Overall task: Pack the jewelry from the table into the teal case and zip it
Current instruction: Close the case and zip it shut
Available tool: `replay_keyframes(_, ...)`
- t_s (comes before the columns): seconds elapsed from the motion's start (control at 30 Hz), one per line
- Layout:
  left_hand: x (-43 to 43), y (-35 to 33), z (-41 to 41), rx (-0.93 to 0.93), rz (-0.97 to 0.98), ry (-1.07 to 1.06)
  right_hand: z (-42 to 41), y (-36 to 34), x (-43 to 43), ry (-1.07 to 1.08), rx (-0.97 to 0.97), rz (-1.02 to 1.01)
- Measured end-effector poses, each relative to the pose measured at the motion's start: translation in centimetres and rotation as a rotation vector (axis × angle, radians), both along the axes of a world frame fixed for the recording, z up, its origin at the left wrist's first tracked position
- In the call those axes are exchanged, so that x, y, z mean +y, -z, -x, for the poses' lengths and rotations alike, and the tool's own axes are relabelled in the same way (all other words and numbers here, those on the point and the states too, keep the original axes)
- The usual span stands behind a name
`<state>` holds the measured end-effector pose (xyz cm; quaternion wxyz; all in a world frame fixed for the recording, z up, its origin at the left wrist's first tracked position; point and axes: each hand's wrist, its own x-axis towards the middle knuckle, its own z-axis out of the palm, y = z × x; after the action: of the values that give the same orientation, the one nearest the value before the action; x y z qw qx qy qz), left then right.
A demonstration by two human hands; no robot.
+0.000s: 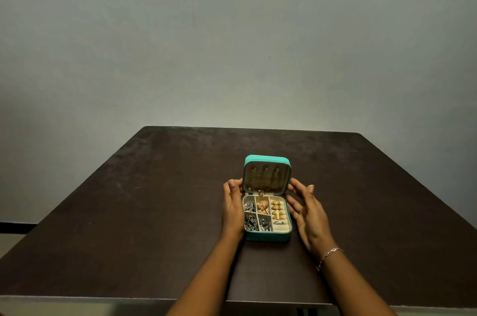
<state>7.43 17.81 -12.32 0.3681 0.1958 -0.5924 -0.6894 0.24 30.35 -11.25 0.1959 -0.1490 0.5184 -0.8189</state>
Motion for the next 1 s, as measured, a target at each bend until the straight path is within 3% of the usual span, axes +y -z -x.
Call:
replay_keyframes(0.4,-0.3,-0.1,-0.1,0.113,-0.072,-0.013,-0.9,0.0,0.5,0.032,0.097,-0.021)
replay_keyframes(0.6,0.0,-0.2,-0.4,0.077,-0.09,-0.013,-1.4,0.1,0.8,0.061,0.142,-0.068)
replay_keyframes(1.0,-0.4,0.5,-0.5,-0.031,0.011,-0.019,-3.1,0.8,2.1,-0.14,0.493,-0.452)
